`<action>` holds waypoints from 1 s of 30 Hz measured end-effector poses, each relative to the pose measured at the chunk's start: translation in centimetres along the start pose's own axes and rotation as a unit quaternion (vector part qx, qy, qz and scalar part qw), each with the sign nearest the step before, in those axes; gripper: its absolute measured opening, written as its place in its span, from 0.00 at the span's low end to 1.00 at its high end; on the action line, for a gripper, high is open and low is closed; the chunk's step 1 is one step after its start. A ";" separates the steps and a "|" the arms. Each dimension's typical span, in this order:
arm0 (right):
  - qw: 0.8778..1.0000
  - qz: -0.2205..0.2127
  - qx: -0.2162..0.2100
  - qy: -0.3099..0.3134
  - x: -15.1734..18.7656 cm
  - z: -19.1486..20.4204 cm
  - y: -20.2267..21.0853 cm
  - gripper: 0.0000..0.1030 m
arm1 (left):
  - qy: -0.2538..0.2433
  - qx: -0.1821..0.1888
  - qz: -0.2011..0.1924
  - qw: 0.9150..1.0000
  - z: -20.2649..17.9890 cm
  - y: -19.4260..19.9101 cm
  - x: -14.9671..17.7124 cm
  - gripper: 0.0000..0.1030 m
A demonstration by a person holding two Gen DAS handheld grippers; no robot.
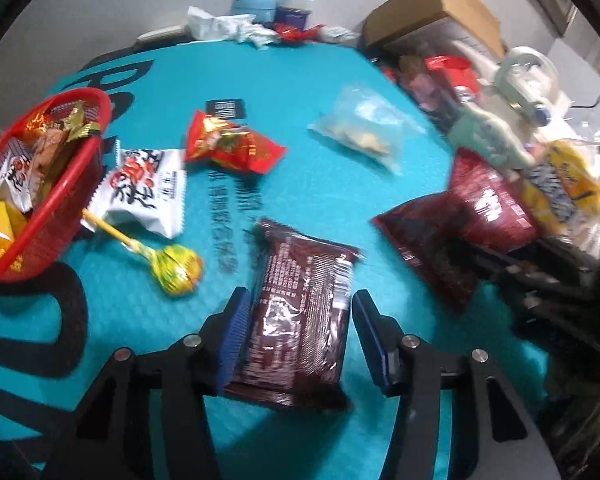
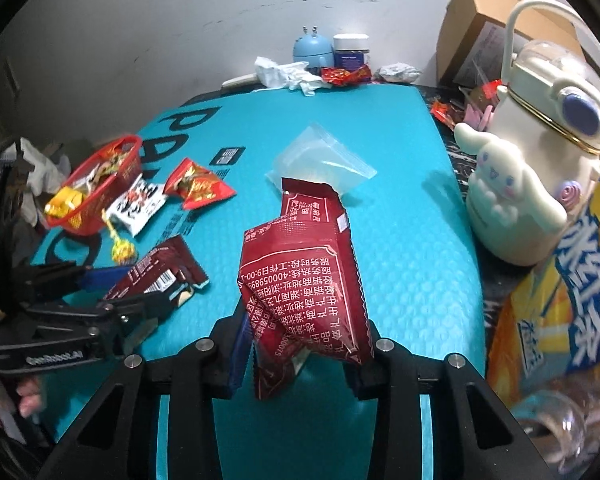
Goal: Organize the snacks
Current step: 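Lift both snacks and carry them toward the red basket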
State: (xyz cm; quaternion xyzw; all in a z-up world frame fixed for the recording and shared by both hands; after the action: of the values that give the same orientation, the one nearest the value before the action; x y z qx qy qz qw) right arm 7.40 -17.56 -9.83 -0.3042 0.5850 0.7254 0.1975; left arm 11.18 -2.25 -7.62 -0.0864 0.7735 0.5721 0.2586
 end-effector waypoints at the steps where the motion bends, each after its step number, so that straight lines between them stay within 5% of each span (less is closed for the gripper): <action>1: 1.000 -0.001 0.003 0.009 0.3 0.3 0.2 0.37 | -0.005 0.000 -0.002 1.000 -0.3 0.2 0.2 0.50; 12: 0.999 0.000 0.012 0.052 1.6 1.6 0.5 0.41 | -0.026 -0.036 0.009 0.999 -1.0 -0.7 1.1 0.50; 14: 0.998 0.003 0.012 0.057 1.6 1.7 0.2 0.45 | -0.036 -0.042 0.009 0.998 -1.3 -1.0 1.0 0.53; 16: 0.998 0.007 0.014 0.064 1.6 1.9 -0.2 0.47 | -0.048 -0.039 0.012 0.998 -1.7 -1.3 0.8 0.66; 23: 0.998 0.013 0.009 0.055 1.8 1.6 -1.2 0.49 | -0.059 -0.043 -0.001 0.997 -1.7 -1.8 0.2 0.67; 25: 0.998 0.013 0.007 0.054 1.7 1.7 -1.2 0.43 | -0.061 -0.048 -0.008 0.997 -1.7 -1.7 0.2 0.50; 30: 0.999 0.008 -0.002 0.048 1.7 1.7 -1.1 0.36 | -0.056 -0.039 -0.014 0.998 -1.3 -1.5 0.2 0.46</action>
State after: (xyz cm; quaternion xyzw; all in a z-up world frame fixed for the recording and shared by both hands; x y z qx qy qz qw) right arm 6.54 -15.79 -11.58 -0.3342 0.5946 0.7127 0.1634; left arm 11.22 -3.95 -8.69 -0.0747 0.7338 0.6020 0.3059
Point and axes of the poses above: each gripper's, at about its wrist camera, not at the fingertips, and y roughly against the way its jaws point, z to its left, x to its underside, the point moved 2 cm from there along -y, roughly the way its jaws point
